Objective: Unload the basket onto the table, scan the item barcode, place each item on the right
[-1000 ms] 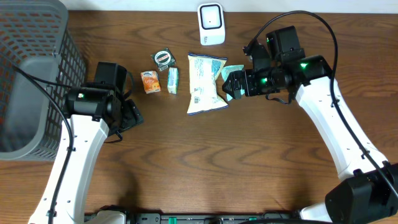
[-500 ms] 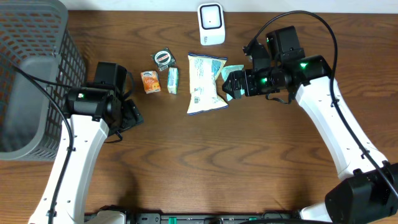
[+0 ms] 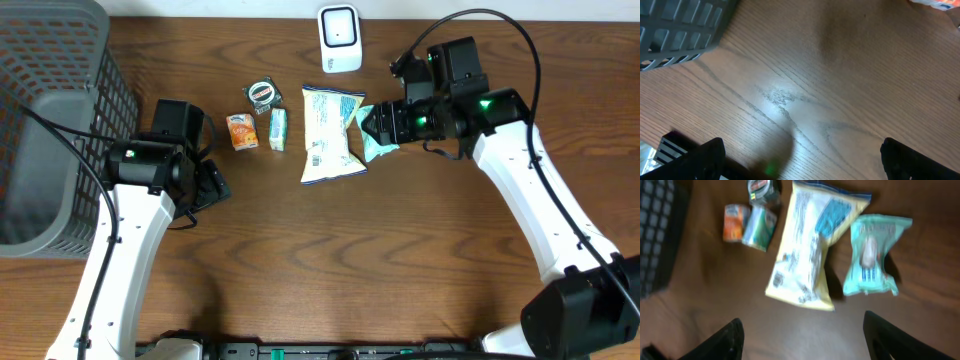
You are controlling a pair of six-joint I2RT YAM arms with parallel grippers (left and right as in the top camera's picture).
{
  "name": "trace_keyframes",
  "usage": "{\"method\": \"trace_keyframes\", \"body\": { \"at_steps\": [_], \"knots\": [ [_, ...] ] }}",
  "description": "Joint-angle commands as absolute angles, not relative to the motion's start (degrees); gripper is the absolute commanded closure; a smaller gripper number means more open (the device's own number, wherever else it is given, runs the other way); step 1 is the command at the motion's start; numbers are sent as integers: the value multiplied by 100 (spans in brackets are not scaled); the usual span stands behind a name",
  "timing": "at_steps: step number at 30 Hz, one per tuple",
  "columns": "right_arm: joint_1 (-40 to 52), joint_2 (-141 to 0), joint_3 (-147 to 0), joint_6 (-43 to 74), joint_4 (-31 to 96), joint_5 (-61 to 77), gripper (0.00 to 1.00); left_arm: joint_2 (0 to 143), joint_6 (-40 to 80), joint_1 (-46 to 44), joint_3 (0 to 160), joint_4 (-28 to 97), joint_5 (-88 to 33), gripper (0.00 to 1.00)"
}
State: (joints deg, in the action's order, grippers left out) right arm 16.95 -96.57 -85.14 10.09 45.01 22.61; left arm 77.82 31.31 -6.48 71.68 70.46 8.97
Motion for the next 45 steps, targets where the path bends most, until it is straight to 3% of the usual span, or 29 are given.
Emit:
{"method": "trace_keyframes", "body": {
  "at_steps": [1,3,11,23,32,36,45],
  "knots": [
    [1737,-9789,-8455,1468,4230,2265,37,7797,3162,-628,7146,7063,952,2],
    [1741,-9874,-8455,1640,3983,2265,44,7797,3162,-628,7146,7063,952,2],
    [1903,-10650,-8455,1651,3216,2241,48,7797,3162,-628,7146,7063,952,2],
    [2202,-11889,-8458,1756,2954,3105,48,7797,3162,-628,7146,7061,952,2],
    [2727,-11922,-8458,1754,2908,2836,46,7797,3162,-628,7146,7063,952,2],
    [2934,-11922,-8458,1754,2891,2567,41,7797,3162,-628,7146,7063,952,2],
    [2646,-11837,-8525,1868,3057,2456,43,7797,3162,-628,7146,7063,952,2]
  ]
}}
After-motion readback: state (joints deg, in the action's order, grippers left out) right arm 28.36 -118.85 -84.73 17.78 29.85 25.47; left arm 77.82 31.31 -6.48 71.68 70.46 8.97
